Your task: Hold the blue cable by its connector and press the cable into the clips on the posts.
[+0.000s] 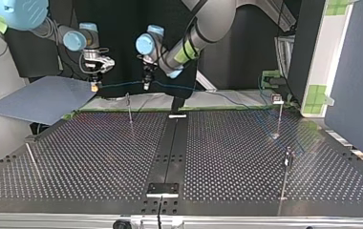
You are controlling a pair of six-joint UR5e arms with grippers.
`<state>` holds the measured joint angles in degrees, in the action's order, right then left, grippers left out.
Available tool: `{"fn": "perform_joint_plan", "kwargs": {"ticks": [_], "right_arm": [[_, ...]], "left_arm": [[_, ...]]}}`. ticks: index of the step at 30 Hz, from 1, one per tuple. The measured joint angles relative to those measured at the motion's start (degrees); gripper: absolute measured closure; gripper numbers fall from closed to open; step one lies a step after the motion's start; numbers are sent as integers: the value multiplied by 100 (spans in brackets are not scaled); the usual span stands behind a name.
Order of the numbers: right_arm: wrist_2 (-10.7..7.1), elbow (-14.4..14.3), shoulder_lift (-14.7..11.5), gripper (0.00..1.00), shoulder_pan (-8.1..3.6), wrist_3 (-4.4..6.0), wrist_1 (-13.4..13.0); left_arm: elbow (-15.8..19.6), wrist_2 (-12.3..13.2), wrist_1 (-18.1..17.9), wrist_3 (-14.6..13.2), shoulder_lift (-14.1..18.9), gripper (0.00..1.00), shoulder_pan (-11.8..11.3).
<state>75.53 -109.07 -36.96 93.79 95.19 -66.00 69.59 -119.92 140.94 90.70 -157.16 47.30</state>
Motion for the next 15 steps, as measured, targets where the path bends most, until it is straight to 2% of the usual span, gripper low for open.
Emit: {"fn": "perform_joint_plan", "kwargs": {"ticks": [7,15], "right_arm": [[-130,127,15,100,-123,10,91],[-232,322,19,100,-196,15,282]], "left_arm": [[-184,5,27,41,-2,100,-25],[-307,47,103,46,-19,100,-81]]}}
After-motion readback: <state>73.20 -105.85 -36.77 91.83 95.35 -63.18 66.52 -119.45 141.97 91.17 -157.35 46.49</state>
